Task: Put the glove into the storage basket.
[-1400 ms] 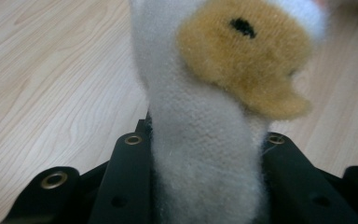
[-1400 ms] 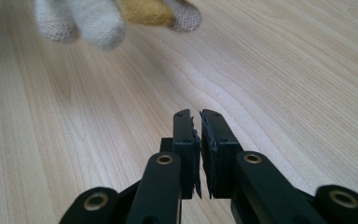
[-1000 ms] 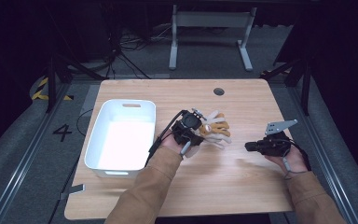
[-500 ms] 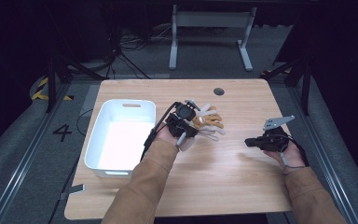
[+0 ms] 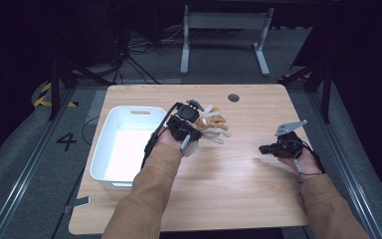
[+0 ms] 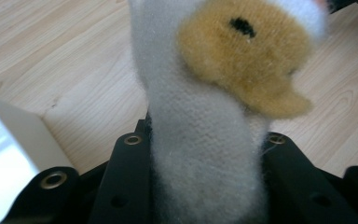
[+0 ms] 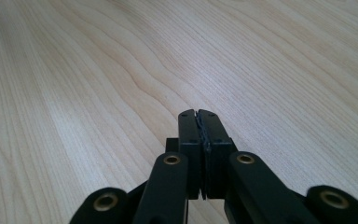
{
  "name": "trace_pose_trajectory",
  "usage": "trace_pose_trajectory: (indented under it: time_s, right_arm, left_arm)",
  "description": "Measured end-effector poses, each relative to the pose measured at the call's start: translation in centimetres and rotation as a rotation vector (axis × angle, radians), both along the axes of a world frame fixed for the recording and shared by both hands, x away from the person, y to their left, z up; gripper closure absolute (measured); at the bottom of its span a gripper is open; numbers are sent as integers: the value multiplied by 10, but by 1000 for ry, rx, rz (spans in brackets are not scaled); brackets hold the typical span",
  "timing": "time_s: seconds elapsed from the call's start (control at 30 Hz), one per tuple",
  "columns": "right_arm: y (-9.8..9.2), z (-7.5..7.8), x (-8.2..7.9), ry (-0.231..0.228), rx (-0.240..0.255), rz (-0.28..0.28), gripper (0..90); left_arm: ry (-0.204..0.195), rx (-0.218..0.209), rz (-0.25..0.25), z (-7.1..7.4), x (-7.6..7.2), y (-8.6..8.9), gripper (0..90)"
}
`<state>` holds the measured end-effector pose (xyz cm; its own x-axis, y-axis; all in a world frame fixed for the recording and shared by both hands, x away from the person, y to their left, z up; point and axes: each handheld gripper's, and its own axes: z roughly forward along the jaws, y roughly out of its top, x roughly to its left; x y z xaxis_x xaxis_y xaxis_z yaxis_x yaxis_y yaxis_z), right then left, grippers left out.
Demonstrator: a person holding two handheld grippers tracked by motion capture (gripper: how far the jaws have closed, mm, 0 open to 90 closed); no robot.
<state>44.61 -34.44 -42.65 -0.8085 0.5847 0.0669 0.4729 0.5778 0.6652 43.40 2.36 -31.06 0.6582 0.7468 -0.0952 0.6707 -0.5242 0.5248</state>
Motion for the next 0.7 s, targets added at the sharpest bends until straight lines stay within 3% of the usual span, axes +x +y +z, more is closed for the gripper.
trace_pose_trajectory:
  time_s: [0.1,0.2,0.3,0.47,0.7]
  right_arm:
    - [-1,0,0,4,1,-5,885]
    - [-2,0,-1,8,5,-7,885]
    - [-4,-1,-1,18,42,0,884]
    - [-6,-1,-4,25,41,-6,884]
    - [-14,-2,-11,30,41,-29,884]
  left_arm:
    - [-8,7,24,4,0,6,687]
    - [10,5,60,9,2,13,687]
    - [43,-30,99,13,3,21,687]
    - [60,-17,128,19,7,29,687]
    - [46,-44,220,23,14,42,686]
